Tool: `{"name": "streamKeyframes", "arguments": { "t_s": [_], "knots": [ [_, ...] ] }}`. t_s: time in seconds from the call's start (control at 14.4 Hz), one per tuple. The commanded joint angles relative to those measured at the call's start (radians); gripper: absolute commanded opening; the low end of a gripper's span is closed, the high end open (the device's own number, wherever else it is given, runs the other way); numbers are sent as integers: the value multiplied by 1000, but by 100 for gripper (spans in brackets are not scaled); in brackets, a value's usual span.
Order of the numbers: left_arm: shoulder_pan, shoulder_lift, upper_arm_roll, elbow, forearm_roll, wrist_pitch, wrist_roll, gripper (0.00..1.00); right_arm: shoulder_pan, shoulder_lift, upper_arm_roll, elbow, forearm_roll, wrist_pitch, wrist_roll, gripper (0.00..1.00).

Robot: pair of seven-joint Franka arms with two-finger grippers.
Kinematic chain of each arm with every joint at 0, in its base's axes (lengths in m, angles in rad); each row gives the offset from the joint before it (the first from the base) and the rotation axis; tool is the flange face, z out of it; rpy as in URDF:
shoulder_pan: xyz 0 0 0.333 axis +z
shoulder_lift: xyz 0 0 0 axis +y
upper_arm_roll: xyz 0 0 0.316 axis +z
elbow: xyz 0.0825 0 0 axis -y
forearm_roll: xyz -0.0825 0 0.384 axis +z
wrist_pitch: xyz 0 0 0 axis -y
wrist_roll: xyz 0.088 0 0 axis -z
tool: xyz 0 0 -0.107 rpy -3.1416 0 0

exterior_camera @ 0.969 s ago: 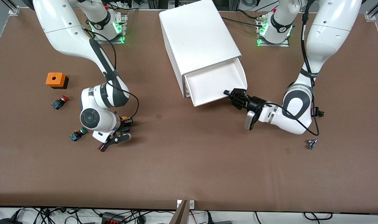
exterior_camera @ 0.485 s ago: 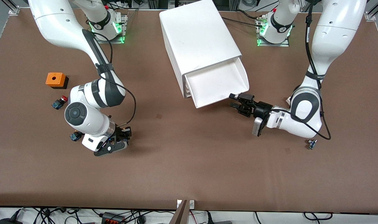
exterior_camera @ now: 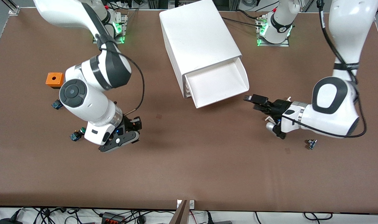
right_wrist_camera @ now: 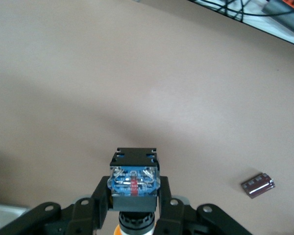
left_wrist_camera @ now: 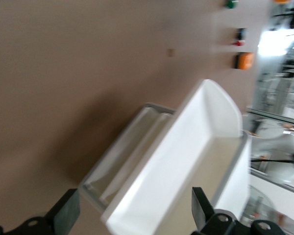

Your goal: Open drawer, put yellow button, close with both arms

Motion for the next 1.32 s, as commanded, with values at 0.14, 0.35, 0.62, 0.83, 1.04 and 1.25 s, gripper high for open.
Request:
{"name": "streamKeyframes", "arguments": {
  "t_s": [0.14, 0.35, 0.62, 0.83, 1.04, 1.25],
  "knots": [
    [-7, -80, -5, 32, 323, -46, -121, 100, 151, 13, -2, 93, 13, -52, 151, 0],
    [1, -134, -3, 69, 580, -34, -108, 100, 242, 16, -3, 118, 10, -46, 259, 0],
    [25, -120, 3, 313, 705, -20, -118, 100, 349, 16, -13, 119, -10, -44, 371, 0],
    [28, -102, 4, 304, 718, 83, -122, 100, 389, 19, -14, 123, -38, -41, 382, 0],
    [33, -76, 9, 319, 715, 107, -122, 100, 414, 25, -14, 158, -39, -26, 385, 0],
    [46, -100, 6, 293, 706, 104, -211, 100, 442, 36, -10, 161, -38, 32, 489, 0]
  ]
}}
